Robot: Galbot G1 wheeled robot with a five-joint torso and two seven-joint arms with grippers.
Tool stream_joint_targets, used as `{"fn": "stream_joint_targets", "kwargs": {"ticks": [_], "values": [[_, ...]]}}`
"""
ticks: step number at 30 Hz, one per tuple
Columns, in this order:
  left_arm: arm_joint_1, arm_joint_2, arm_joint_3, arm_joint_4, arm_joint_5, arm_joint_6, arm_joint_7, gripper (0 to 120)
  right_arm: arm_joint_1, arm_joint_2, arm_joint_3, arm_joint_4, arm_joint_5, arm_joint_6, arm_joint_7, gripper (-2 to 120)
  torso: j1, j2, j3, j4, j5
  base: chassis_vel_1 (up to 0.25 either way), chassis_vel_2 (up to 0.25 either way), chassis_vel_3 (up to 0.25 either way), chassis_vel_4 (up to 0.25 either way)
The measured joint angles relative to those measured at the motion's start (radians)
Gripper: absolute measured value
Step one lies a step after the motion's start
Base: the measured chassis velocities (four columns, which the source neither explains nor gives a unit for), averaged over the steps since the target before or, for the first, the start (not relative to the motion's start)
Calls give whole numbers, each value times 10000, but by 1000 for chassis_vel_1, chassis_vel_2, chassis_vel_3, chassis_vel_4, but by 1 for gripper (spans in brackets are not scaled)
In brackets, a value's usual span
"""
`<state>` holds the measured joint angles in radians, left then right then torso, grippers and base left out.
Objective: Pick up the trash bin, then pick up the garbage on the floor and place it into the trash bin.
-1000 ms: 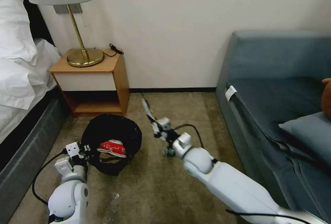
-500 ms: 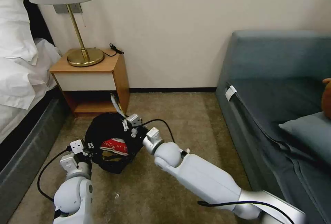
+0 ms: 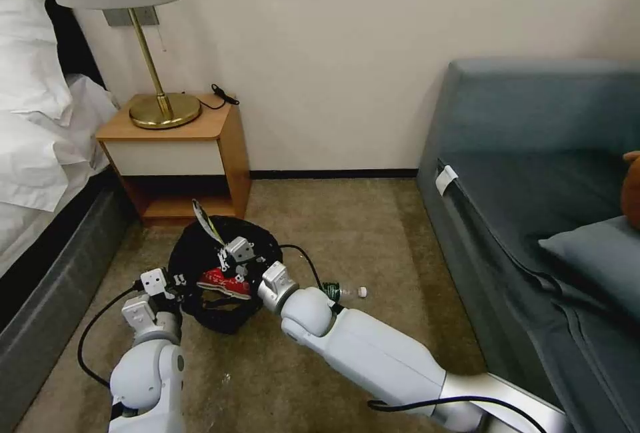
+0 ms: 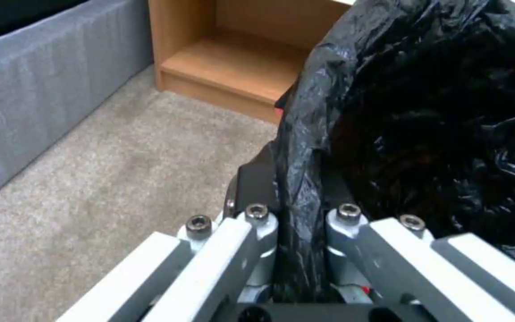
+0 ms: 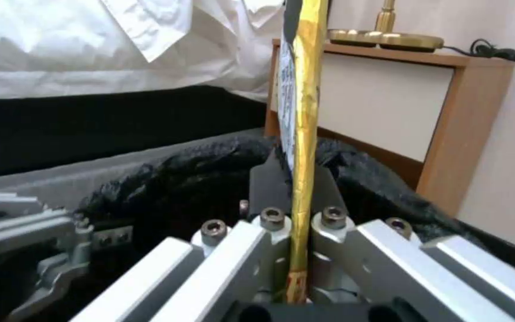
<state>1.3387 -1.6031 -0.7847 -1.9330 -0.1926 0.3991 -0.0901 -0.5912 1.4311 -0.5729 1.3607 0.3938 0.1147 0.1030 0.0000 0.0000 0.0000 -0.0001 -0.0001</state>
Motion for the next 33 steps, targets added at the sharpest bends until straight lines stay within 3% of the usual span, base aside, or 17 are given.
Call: {"fn": "stream_joint_targets", "kwargs": {"ticks": [7,10,12,15,20,24,29,33], "values": [[-20,-3,-24,0,-5,-13,3,4,-157,-19,9,6,-174,-51,-173,0,0,0,0,1,1,0,0,0,0],[-18,-24,2,-13,-9,-19,2,4,-190,-51,32,7,-306,-48,-271,8,0,-1,0,1,0,0,0,0,0],[-22,-44,52,-10,-5,-25,6,4,-213,-67,39,21,-335,-46,-320,20,0,-1,0,0,0,0,0,0,0],[-27,-44,53,18,4,-31,7,4,-221,-67,50,32,-349,-42,-355,25,0,-1,0,0,0,0,0,0,0],[-80,-34,38,57,14,-32,5,4,-235,-99,85,67,-363,1,-493,49,0,-1,0,1,1,0,0,0,0],[-100,-18,25,69,14,-32,4,4,-238,-104,96,67,-373,12,-510,59,0,0,0,1,1,0,0,0,0],[-101,-17,30,102,13,-33,2,4,-238,-108,109,73,-375,19,-526,82,0,0,0,1,1,0,0,0,0],[-99,-28,40,115,17,-35,0,4,-238,-100,125,73,-391,30,-555,92,0,0,1,1,1,0,0,0,0]]}}
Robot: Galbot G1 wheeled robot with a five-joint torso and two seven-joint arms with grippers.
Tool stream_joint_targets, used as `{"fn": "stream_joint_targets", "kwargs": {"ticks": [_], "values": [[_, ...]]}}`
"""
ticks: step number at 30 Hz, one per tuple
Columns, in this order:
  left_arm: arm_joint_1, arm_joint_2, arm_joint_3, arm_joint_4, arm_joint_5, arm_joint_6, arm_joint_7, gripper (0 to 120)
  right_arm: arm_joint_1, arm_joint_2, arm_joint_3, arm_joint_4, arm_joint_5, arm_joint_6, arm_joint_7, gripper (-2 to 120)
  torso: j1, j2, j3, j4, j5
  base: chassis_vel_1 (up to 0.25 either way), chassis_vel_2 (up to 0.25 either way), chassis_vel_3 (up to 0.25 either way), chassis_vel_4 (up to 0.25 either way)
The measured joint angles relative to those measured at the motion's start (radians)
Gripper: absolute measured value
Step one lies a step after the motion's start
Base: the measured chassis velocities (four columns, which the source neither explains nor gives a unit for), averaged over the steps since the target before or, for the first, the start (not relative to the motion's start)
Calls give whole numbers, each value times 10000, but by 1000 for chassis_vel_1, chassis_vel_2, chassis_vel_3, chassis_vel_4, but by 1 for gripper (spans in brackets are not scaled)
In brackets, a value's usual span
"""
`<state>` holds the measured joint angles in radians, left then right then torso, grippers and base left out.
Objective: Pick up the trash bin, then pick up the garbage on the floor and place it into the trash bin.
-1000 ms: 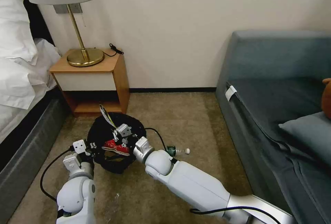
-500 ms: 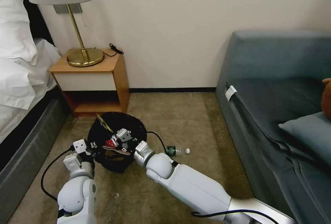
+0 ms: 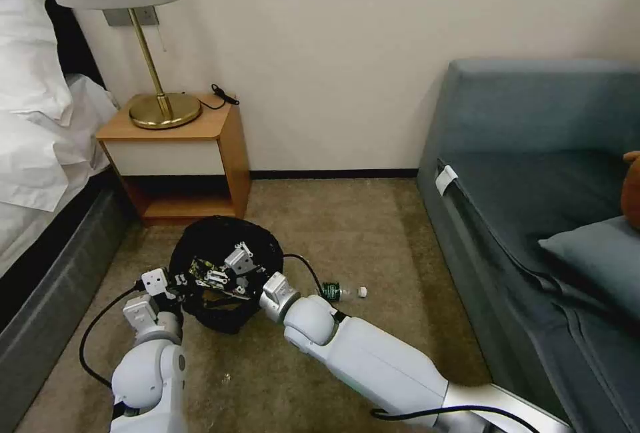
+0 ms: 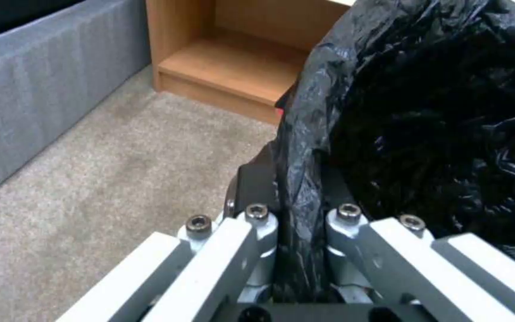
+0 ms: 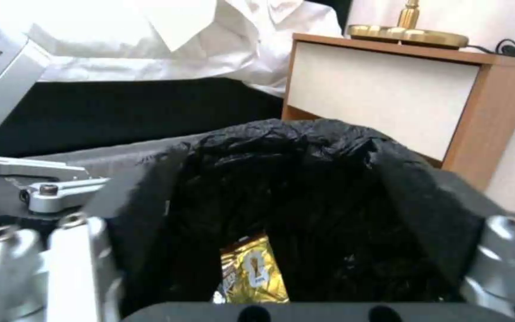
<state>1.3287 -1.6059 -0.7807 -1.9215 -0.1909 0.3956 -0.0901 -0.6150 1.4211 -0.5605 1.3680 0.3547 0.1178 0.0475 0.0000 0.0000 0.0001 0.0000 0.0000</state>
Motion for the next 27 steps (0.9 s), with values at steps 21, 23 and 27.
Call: {"fn": "stream_joint_targets", "kwargs": {"ticks": [21,23,27], "values": [[9,174,-198,47,-132,-14,31,4,178,-401,969,642,75,-29,44,100,0,0,0,0,0,0,0,0,0],[8,177,-201,50,-136,-14,32,4,174,-415,998,661,76,-31,45,100,0,0,-1,0,0,0,0,0,0],[-34,325,-291,72,-218,32,56,4,-83,-770,1821,1030,90,-57,53,100,0,0,-1,2,2,0,0,0,0]]}}
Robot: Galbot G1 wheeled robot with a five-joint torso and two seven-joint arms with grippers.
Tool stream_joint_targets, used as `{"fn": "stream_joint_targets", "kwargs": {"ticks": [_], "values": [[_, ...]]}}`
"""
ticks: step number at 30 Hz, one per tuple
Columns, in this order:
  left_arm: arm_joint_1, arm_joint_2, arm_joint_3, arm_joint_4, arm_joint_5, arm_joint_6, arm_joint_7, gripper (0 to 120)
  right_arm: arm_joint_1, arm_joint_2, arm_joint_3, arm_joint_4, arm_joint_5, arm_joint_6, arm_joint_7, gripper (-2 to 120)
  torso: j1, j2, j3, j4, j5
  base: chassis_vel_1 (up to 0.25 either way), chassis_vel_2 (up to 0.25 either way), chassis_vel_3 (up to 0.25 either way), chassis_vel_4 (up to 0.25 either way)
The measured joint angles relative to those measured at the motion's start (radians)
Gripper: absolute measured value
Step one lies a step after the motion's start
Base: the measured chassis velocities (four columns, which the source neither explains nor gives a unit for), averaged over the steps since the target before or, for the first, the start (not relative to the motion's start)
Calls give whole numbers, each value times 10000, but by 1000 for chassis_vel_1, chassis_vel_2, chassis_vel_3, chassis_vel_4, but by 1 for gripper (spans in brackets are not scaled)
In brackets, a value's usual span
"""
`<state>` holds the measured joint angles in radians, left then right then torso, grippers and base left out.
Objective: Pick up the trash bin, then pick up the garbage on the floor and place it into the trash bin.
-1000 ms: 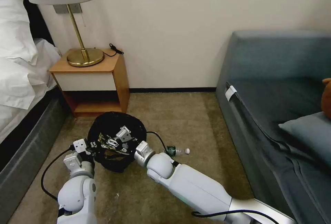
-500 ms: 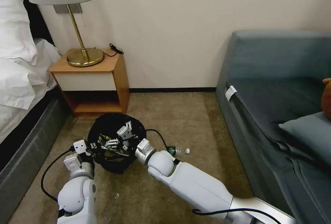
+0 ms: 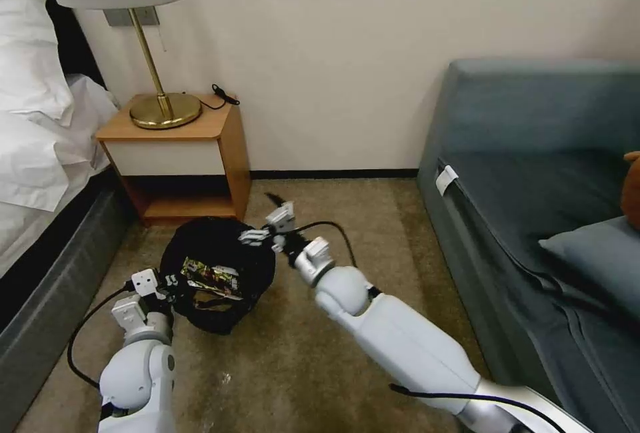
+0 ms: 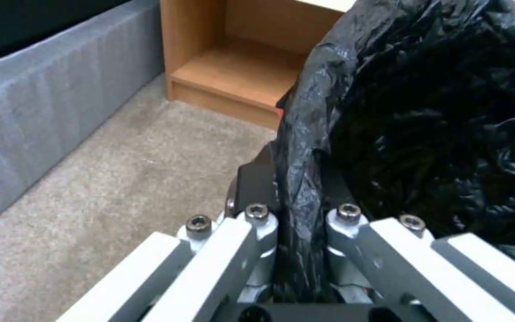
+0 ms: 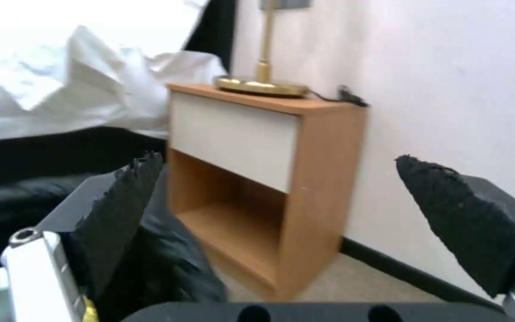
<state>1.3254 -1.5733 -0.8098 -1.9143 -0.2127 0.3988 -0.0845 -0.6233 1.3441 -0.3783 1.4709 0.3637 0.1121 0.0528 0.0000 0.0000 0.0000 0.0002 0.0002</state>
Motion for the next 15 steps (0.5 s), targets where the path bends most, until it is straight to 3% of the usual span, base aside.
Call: {"fn": "stream_joint_targets", "kwargs": {"ticks": [7,9,15], "values": [[86,84,-26,-212,-109,104,6,4,-729,-497,1333,-39,-379,56,-306,100,0,0,0,-2,0,0,0,0,0],[167,87,-21,-326,-154,112,8,4,-872,-747,1643,-748,-1055,127,-1133,100,0,0,0,-3,-1,0,0,0,0],[329,75,-34,-379,-184,56,52,4,-866,-680,1868,-2178,-1996,-102,-1762,100,0,0,0,-2,0,0,0,0,0]]}}
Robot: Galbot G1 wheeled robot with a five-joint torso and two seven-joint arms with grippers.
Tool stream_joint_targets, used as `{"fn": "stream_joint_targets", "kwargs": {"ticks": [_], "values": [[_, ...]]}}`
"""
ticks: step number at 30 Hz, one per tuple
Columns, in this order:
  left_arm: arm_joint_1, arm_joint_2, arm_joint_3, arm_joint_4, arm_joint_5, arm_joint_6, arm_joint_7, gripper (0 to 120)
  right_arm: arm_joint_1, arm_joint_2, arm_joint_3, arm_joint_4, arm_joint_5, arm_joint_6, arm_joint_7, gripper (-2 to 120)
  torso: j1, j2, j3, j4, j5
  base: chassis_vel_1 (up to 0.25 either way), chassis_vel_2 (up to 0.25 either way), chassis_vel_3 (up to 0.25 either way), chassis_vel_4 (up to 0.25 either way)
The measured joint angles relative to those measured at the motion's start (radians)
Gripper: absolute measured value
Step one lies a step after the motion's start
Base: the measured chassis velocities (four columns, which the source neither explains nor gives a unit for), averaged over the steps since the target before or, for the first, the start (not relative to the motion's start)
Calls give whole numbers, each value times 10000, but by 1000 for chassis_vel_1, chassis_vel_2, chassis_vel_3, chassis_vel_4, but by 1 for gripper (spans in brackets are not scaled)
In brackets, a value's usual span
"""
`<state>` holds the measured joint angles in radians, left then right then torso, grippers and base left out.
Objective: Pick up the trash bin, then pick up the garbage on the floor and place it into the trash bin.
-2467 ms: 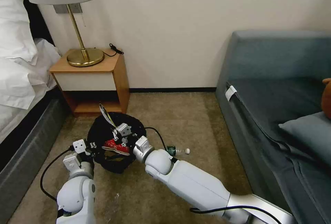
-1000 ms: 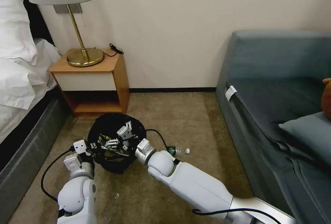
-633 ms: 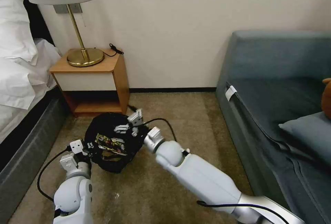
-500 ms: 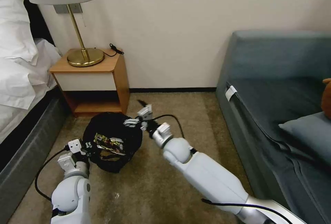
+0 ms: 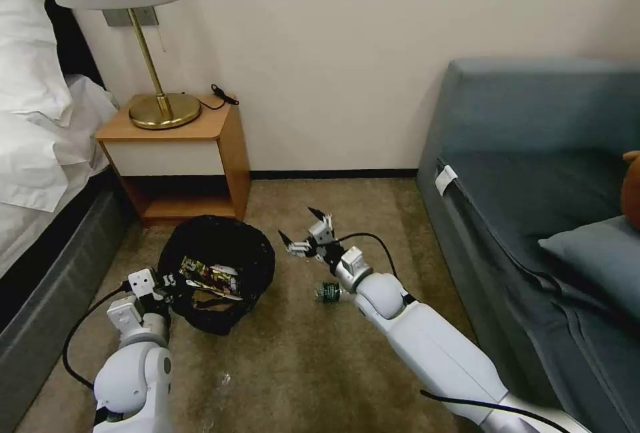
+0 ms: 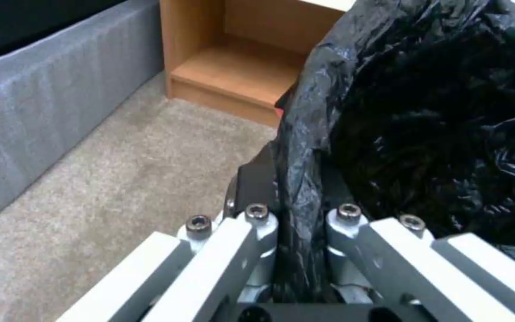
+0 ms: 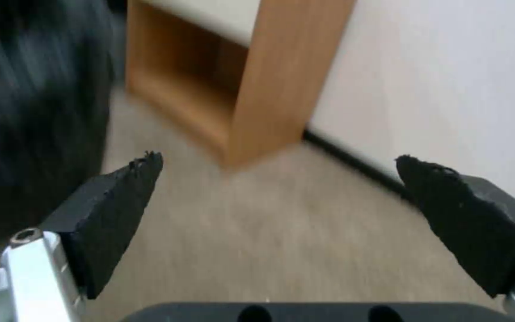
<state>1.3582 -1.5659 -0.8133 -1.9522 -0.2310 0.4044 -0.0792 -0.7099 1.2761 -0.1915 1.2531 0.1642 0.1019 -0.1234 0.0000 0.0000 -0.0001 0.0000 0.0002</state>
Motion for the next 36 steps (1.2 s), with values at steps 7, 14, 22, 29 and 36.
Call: {"fn": "stream_joint_targets", "kwargs": {"ticks": [7,14,22,29,36], "values": [[86,-32,-25,-10,-1,-81,24,4,474,100,363,-1975,-1513,376,-1805,100,0,0,0,-1,-2,0,0,0,0],[106,-45,-29,15,18,-138,45,4,837,268,548,-3250,-2175,812,-3135,100,0,0,0,0,-2,0,0,0,0],[7,-169,36,186,119,-240,49,4,1128,690,1003,-4779,-3773,1153,-5386,100,0,0,1,0,-1,0,0,0,0],[71,-175,-24,244,124,-320,65,4,1551,1024,1847,-6242,-4661,1525,-5483,100,0,0,1,1,-2,0,0,0,0],[78,-199,8,271,140,-347,71,4,1762,1075,2114,-6713,-4690,1606,-5277,100,0,0,1,0,-2,0,0,0,0]]}}
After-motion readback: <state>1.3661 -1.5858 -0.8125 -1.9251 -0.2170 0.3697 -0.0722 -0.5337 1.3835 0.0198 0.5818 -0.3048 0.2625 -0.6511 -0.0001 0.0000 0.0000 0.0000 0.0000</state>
